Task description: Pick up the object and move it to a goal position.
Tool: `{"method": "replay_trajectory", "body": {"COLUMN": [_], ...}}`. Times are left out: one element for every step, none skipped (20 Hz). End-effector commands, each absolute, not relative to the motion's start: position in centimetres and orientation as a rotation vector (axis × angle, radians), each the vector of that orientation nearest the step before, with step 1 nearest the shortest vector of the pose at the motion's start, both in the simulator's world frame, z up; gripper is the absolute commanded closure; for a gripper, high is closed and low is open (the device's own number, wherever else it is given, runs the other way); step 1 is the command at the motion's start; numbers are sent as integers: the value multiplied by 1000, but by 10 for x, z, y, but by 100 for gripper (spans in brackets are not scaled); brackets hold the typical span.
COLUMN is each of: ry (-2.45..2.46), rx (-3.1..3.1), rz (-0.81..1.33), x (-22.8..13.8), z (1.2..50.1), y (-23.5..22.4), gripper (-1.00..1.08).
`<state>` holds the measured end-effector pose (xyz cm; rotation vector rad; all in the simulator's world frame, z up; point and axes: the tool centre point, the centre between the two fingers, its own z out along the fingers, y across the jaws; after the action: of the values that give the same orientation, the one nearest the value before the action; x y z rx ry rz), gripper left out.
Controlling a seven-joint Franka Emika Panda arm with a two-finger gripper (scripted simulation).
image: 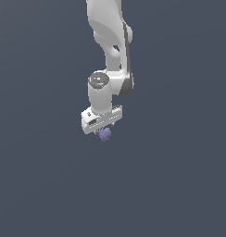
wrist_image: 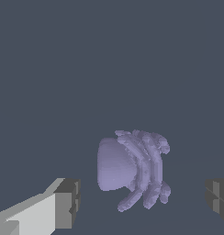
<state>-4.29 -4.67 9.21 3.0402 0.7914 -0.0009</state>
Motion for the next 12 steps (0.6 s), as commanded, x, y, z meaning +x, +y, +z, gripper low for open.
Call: {"method": "replay_trajectory", "body": {"ry": [808, 809, 802, 802, 802, 802, 803, 803, 804, 805, 805, 806], "rx": [3036, 3036, 3038, 3038, 3038, 3038, 3037, 3037, 3037, 3037, 3037, 3037], "rz": [0, 0, -1, -1, -1, -1, -1, -1, -1, -1, 0, 0], "x": [-44, -44, -43, -43, -43, -44, -44, -44, -44, -44, -44, -45], "z": [91, 91, 91, 91, 90, 88, 86, 83, 79, 75, 70, 64], "y": [-47, -47, -47, -47, -47, -47, -47, -47, -47, -47, -47, -47], "gripper": [-92, -92, -92, -92, -92, -92, -92, -92, -92, -92, -92, -92]}}
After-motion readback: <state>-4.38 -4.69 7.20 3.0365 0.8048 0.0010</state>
